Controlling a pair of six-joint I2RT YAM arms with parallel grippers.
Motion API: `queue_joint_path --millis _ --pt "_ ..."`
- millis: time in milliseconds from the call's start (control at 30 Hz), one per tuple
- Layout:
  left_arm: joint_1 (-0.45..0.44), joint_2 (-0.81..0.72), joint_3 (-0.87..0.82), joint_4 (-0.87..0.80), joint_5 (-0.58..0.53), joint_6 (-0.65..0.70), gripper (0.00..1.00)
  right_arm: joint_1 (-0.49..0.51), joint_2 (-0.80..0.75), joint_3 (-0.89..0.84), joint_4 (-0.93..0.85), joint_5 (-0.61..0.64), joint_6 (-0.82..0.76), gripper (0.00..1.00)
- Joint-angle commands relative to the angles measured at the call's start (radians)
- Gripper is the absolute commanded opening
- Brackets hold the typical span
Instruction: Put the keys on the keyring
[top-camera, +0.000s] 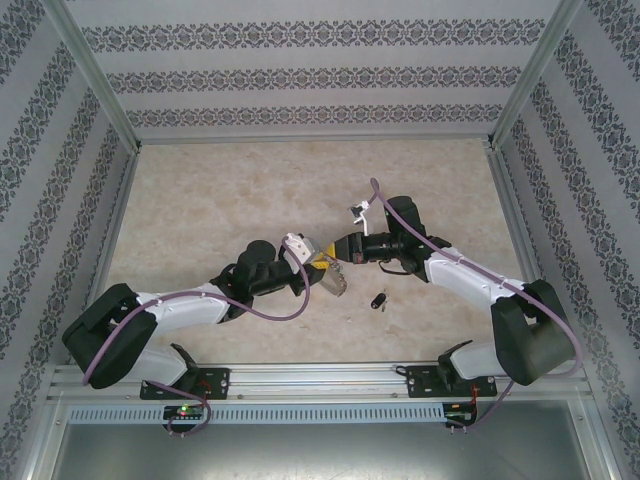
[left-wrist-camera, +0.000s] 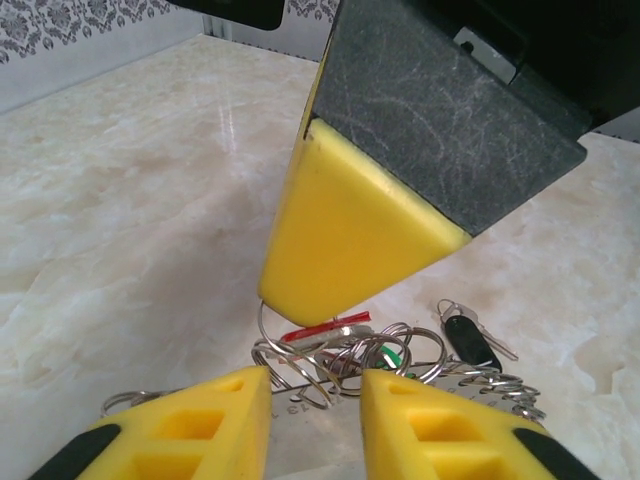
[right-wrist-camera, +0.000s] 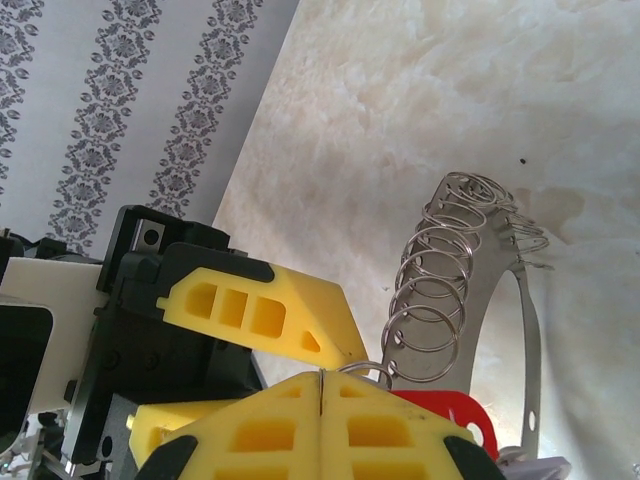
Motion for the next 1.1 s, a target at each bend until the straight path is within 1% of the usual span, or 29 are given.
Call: queue_joint_path --millis 0,100,167,267,367,433,633,733,833,867,967,1067 --pt "-0.015 0.009 0.024 0.058 -0.017 0.008 0.25 0.016 -0.029 0.024 0.016 -0.026 -0.016 0.0" --pt "-0.014 0.009 0.024 0.067 -0.022 0.006 0.14 0.018 -0.029 0.022 0.016 -0.027 -0.019 0.0" --pt "-0.015 0.007 0.025 0.058 -0.026 0.01 0.12 0.019 -0.03 0.019 0.015 -0.023 -0.019 0.0" --pt "-0.015 0.003 0.019 0.053 -0.048 0.01 0.12 0.019 -0.034 0.019 0.015 -0.021 -0.019 0.0" --pt "-0.014 0.0 0.016 0.042 -0.053 0.018 0.2 0.019 -0.033 0.024 0.01 -0.027 -0.024 0.0" --pt "-0.015 -0.001 0.018 0.039 -0.052 0.024 0.23 0.019 -0.032 0.026 0.008 -0.031 -0.024 0.0" --pt "-0.015 0.009 0.033 0.023 -0.048 0.048 0.21 0.021 -0.031 0.027 0.006 -0.039 -0.023 0.0" --pt "-0.014 0.013 0.042 0.013 -0.038 0.061 0.15 0.022 -0.028 0.029 0.004 -0.041 -0.025 0.0" --pt "-0.014 0.009 0.042 -0.004 -0.036 0.08 0.02 0.023 -0.031 0.027 -0.001 -0.036 -0.027 0.0" --pt "-0.014 0.005 0.041 -0.013 -0.036 0.089 0.0 0.023 -0.033 0.028 -0.005 -0.031 -0.03 0.0" --pt "-0.014 -0.006 0.035 -0.038 -0.034 0.118 0.0 0.018 -0.036 0.029 -0.016 -0.018 -0.035 0.0" --pt "-0.014 -0.014 0.028 -0.037 -0.025 0.146 0.0 0.006 -0.04 0.029 -0.045 0.032 -0.041 0.0"
